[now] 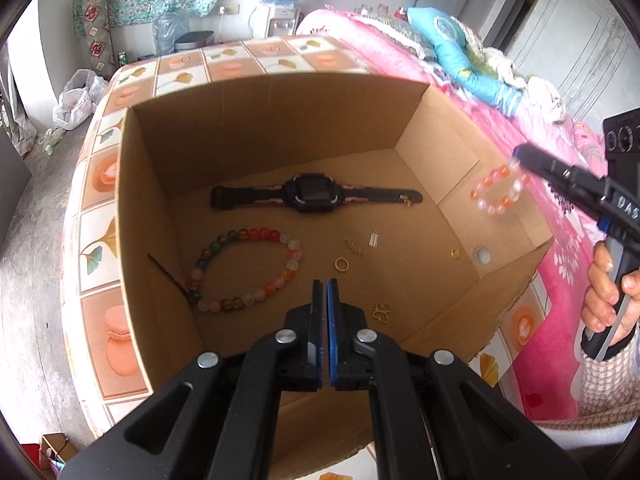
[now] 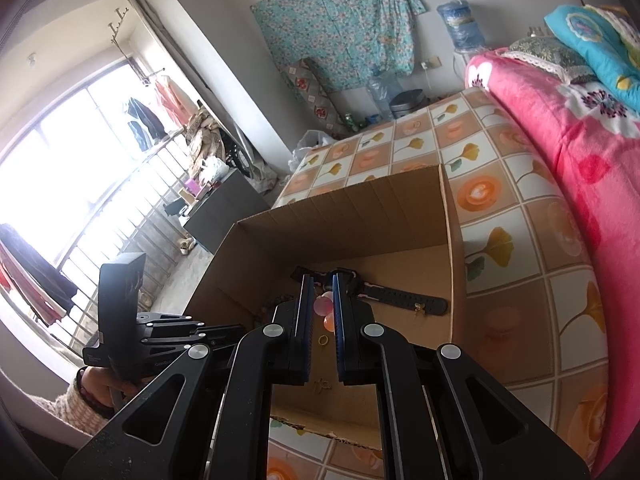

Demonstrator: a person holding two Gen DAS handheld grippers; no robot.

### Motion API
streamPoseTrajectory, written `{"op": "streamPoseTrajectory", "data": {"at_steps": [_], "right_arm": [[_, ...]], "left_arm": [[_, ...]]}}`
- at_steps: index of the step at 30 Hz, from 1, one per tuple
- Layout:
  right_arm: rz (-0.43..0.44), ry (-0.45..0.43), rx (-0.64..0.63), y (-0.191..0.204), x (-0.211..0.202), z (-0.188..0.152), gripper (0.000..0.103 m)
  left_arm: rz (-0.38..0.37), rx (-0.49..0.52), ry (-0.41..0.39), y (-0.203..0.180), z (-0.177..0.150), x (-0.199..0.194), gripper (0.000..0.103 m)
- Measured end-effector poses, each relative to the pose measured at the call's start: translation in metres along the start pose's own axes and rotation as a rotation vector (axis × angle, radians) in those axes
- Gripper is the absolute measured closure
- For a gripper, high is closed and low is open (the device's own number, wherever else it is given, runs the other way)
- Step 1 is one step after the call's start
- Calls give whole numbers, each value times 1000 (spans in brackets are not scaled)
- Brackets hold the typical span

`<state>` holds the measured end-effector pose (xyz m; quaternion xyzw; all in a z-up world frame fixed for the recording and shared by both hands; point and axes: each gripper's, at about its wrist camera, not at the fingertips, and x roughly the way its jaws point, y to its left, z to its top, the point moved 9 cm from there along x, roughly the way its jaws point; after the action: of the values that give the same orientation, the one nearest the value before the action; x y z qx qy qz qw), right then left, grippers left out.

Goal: Organize jewelry
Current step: 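Open both grippers to drop the pink bracelet and gold charm into the box, then raise both open grippers and pull them back from the box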

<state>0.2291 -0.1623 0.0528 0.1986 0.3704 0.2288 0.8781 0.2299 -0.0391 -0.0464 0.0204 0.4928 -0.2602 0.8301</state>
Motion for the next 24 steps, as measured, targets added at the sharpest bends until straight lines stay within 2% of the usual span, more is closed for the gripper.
{"op": "streamPoseTrajectory", "data": {"at_steps": [4, 6, 13, 15, 18, 20, 24], "right_arm": [[-74, 72, -25, 0, 13, -6, 92], [-137, 85, -53, -4, 15, -8, 88], [-224, 32, -59, -14, -8, -4, 88], [-244, -8, -42, -19, -21, 1, 83], [-309, -64, -15, -33, -40, 4, 70], [-327, -71, 22, -43, -47, 0, 64], [-281, -18, 135, -61, -42, -22, 57]], "left_arm": [[-7, -23, -104, 3, 5, -20, 97], [-3, -41, -155, 6, 8, -32, 85], [30, -80, -308, 21, 14, -73, 62], [52, -93, -335, 29, 14, -82, 51], [60, -140, -354, 43, 10, -90, 41], [51, -193, -347, 54, 6, -89, 33], [-1, -302, -285, 64, -10, -73, 28]]}}
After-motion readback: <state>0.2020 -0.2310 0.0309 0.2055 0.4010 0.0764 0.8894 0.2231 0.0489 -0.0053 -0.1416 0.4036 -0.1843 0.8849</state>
